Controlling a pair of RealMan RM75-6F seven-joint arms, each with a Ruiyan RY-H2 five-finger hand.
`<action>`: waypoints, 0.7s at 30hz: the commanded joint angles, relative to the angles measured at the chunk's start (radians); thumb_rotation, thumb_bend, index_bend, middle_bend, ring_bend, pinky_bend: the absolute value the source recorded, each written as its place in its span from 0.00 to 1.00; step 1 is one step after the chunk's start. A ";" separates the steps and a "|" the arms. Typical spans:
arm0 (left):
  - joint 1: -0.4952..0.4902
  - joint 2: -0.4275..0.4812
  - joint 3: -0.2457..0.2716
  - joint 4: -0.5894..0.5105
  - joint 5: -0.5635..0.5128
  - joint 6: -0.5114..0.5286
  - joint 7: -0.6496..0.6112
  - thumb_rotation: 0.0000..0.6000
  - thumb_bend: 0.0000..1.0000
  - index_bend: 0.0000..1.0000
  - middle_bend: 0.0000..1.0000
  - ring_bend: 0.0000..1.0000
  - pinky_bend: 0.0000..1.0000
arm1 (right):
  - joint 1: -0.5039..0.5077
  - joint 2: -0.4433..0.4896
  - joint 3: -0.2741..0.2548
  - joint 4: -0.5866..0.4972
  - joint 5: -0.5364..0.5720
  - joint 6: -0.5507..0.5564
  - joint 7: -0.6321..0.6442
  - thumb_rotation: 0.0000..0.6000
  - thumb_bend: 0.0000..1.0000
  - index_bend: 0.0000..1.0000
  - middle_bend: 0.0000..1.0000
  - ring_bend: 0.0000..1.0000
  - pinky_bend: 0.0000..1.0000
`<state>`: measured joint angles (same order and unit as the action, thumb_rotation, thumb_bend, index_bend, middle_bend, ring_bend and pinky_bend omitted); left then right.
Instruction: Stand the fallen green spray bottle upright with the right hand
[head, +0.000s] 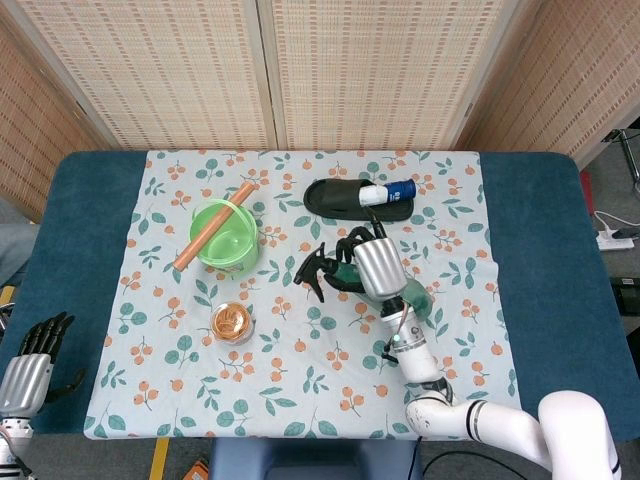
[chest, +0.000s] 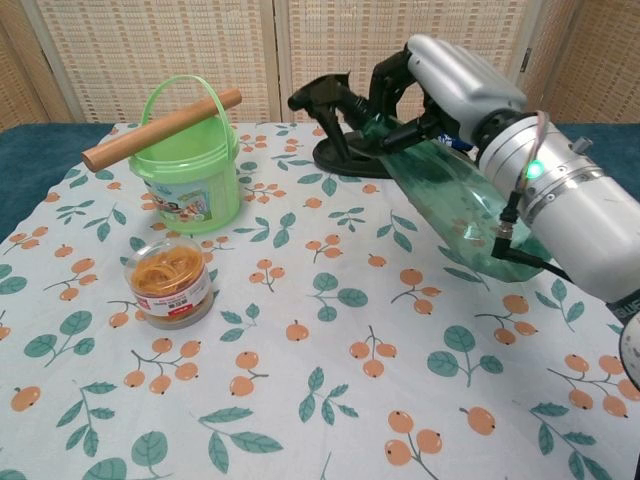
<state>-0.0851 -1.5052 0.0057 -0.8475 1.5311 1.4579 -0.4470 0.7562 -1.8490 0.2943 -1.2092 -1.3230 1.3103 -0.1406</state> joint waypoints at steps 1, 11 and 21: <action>0.000 -0.001 0.000 -0.002 0.000 0.000 0.000 1.00 0.29 0.00 0.00 0.00 0.00 | -0.055 -0.051 -0.029 0.263 -0.162 0.167 0.443 1.00 0.15 0.85 0.67 0.35 0.07; 0.000 -0.003 -0.005 0.002 -0.005 0.001 -0.002 1.00 0.29 0.00 0.00 0.00 0.00 | -0.024 -0.239 0.007 0.621 -0.199 0.348 0.890 1.00 0.16 0.81 0.67 0.32 0.03; 0.004 -0.008 -0.006 0.021 -0.008 -0.001 -0.023 1.00 0.29 0.00 0.00 0.00 0.00 | -0.043 -0.282 0.004 0.636 -0.165 0.300 1.169 1.00 0.16 0.81 0.67 0.30 0.05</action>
<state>-0.0818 -1.5126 0.0004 -0.8265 1.5234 1.4571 -0.4700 0.7201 -2.1156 0.3056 -0.5934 -1.4927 1.6314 0.9947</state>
